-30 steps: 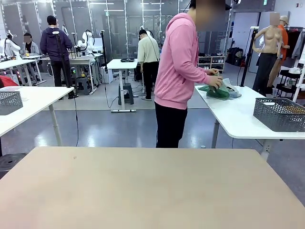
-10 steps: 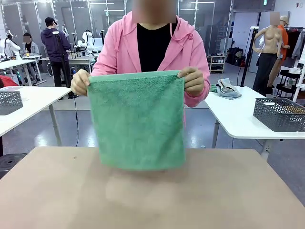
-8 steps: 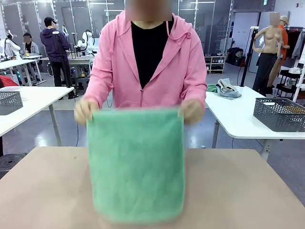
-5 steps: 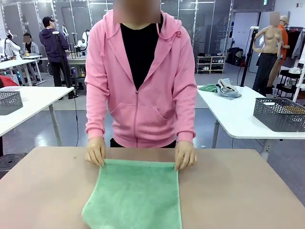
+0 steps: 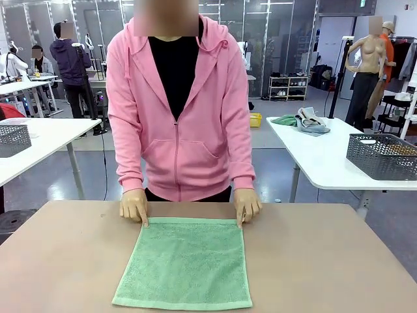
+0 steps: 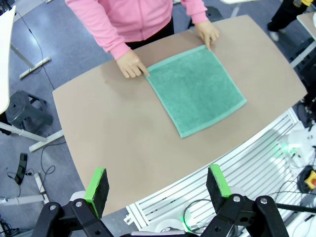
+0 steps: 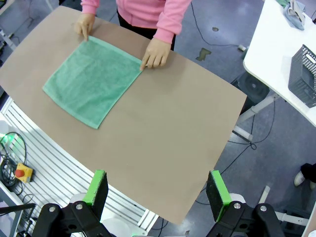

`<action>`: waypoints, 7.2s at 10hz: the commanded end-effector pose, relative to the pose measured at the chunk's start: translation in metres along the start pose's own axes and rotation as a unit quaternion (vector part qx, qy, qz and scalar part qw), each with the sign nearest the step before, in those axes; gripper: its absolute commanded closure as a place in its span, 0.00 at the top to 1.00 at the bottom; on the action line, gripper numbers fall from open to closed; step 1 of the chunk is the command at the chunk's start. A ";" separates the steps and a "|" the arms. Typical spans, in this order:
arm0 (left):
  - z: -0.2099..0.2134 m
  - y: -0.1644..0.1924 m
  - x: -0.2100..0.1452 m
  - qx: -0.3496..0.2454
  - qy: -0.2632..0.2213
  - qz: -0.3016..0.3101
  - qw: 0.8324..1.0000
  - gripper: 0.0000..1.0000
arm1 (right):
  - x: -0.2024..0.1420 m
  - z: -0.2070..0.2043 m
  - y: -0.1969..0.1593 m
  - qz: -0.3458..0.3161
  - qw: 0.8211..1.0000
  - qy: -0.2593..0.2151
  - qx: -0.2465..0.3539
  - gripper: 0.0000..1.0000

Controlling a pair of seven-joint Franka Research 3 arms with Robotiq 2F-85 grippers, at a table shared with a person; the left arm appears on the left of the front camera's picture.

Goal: Fold the towels and place them in the basket.
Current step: When a person lays out a Towel with hook on the table, fold it in half twice.

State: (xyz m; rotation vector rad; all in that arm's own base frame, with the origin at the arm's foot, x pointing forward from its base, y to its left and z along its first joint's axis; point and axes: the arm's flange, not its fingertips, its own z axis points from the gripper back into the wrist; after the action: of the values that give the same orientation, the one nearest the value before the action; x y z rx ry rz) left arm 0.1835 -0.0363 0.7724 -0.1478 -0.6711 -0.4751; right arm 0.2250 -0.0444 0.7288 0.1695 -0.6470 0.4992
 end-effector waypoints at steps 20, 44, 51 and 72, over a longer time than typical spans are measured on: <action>-0.093 -0.059 -0.007 -0.047 0.102 -0.272 0.956 1.00 | 0.008 -0.112 0.088 0.298 0.943 0.131 0.063 1.00; -0.395 -0.102 -0.077 -0.140 0.226 -0.465 0.845 1.00 | -0.044 -0.348 0.196 0.441 0.862 0.198 0.152 1.00; -0.460 -0.109 -0.114 -0.163 0.226 -0.471 0.837 1.00 | -0.070 -0.425 0.193 0.479 0.837 0.216 0.151 1.00; -0.517 -0.109 -0.129 -0.195 0.257 -0.460 0.827 0.95 | -0.074 -0.504 0.196 0.452 0.844 0.236 0.167 1.00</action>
State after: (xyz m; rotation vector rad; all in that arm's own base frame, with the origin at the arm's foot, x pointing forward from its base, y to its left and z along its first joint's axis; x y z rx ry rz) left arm 0.3431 -0.2369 0.2949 -0.0397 -0.0282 -1.5125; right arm 0.3476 0.2480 0.2905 0.0410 -0.0838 1.5431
